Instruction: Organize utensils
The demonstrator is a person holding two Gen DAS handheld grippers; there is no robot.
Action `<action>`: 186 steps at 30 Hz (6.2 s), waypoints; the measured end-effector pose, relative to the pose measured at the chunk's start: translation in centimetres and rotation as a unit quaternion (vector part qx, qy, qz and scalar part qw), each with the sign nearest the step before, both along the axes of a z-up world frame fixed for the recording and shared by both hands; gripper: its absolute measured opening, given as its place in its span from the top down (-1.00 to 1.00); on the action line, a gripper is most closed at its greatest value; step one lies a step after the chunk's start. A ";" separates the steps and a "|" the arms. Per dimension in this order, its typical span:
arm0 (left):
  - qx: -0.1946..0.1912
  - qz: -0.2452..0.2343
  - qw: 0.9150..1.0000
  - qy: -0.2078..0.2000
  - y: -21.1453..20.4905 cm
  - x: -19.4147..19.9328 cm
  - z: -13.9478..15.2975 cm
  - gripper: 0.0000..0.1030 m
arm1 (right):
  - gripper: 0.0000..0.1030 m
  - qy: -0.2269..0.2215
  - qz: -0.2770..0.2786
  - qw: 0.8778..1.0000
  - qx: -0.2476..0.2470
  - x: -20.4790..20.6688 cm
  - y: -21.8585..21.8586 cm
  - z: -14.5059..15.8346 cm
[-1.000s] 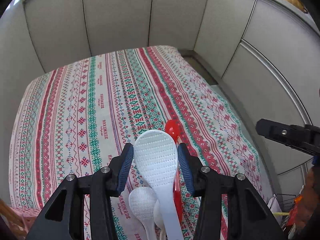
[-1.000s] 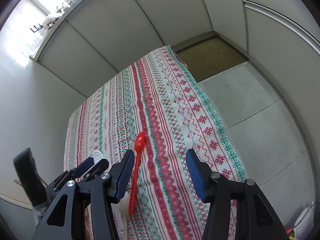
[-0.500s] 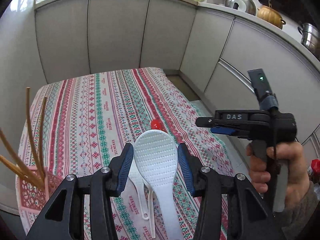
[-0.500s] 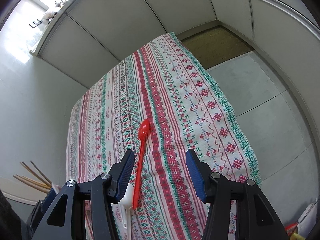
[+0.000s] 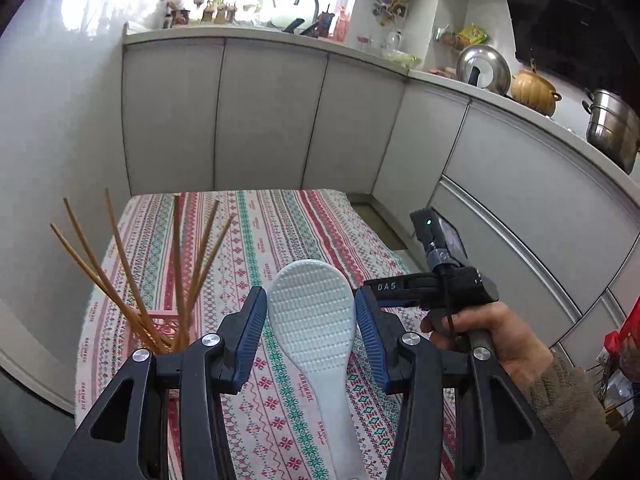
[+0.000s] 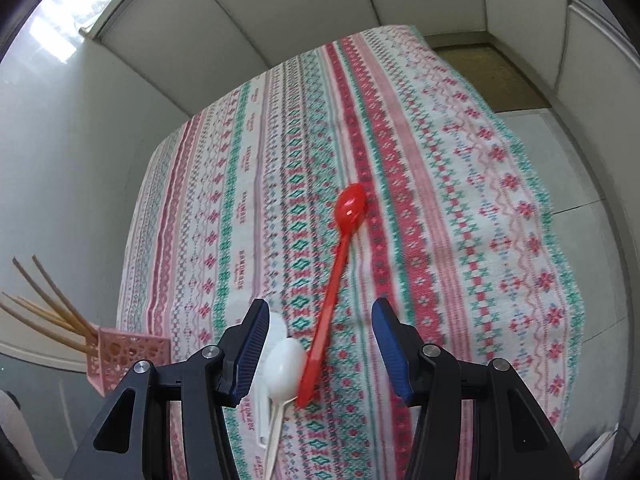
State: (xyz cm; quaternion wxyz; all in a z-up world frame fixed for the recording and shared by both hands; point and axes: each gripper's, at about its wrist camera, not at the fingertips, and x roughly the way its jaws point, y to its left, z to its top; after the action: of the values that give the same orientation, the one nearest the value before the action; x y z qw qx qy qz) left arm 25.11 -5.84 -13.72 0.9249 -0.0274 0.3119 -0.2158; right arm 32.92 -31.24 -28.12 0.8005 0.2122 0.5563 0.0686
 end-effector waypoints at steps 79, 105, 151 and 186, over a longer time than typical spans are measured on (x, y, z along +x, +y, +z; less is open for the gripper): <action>0.029 0.256 0.926 -0.275 10.1 3.7 -8.0 0.05 | 0.09 -0.252 -0.071 0.964 -0.055 -4.1 3.2 11.4; -0.117 0.319 0.941 0.013 19.2 1.3 -2.9 -0.49 | 0.09 -0.368 -0.076 0.926 -0.031 -8.3 8.2 15.2; -0.135 0.310 0.936 0.098 21.1 3.6 -4.4 -0.49 | -0.39 -0.340 -0.085 0.933 -0.080 -9.0 10.6 14.3; 0.076 0.170 0.982 0.042 1.7 -0.3 -0.8 -0.57 | -0.68 -0.200 -0.093 0.967 -0.127 -9.2 -4.1 13.5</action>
State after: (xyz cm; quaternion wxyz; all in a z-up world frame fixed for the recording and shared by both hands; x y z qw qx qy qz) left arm 24.79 -4.10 -14.49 0.9335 -0.0193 0.3569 -0.0295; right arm 23.69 -35.36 -14.58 0.9185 0.1423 0.3671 -0.0365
